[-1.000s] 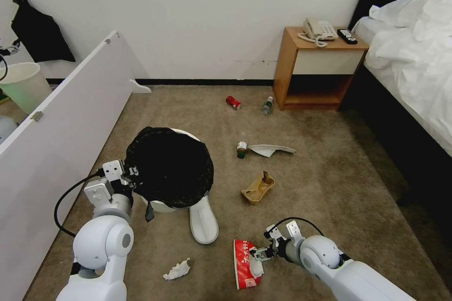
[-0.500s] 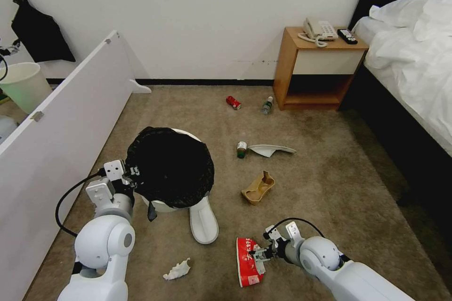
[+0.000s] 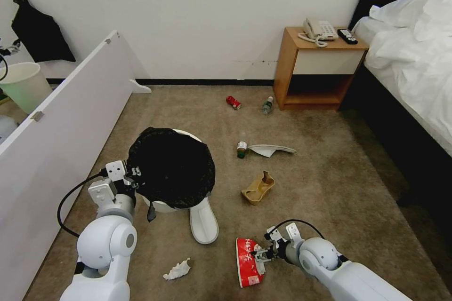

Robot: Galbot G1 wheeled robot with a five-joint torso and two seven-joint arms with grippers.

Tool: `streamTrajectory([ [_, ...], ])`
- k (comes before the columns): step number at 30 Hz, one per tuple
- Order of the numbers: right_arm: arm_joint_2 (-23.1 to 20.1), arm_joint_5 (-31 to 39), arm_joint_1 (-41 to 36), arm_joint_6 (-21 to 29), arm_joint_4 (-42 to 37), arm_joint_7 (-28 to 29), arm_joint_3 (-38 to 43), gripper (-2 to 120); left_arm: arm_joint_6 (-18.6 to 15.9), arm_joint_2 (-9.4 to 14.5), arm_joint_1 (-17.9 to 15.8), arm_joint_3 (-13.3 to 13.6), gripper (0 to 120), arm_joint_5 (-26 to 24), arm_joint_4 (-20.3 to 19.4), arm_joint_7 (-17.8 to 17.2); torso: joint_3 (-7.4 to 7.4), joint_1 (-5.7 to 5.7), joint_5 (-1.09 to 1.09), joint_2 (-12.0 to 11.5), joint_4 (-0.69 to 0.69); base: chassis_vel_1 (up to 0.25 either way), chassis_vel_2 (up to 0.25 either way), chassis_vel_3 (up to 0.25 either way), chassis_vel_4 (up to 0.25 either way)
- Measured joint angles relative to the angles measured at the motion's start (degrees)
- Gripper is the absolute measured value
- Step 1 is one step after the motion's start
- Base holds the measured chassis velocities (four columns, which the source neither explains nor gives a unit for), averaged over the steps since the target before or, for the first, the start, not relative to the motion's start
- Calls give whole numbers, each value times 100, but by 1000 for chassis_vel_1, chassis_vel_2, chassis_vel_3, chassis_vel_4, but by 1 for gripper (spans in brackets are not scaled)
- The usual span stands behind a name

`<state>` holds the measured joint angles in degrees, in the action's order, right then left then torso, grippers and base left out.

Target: Pick up the trash bin, then pick up the garbage from the floor and place it into the trash bin.

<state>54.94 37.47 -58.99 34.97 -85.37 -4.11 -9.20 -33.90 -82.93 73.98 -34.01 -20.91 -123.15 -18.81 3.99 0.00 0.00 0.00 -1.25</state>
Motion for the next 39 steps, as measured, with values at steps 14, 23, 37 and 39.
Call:
streamTrajectory([
  [14,7,-238,-3,-173,76,-112,-2,73,16,-21,15,-2,4,52,-16,5,0,0,0,0,0,0,0,0,0],
  [23,-38,-238,-18,-223,41,-116,70,39,16,-53,-11,36,4,95,-25,4,0,0,0,0,0,0,0,0,0],
  [37,-28,-238,-19,-265,55,-123,98,0,15,-77,68,37,4,119,-97,0,0,0,-1,0,0,0,0,0,0],
  [39,-21,-238,-14,-275,72,-136,108,0,15,-70,98,32,4,119,-114,-1,0,0,0,0,0,0,0,0,0],
])
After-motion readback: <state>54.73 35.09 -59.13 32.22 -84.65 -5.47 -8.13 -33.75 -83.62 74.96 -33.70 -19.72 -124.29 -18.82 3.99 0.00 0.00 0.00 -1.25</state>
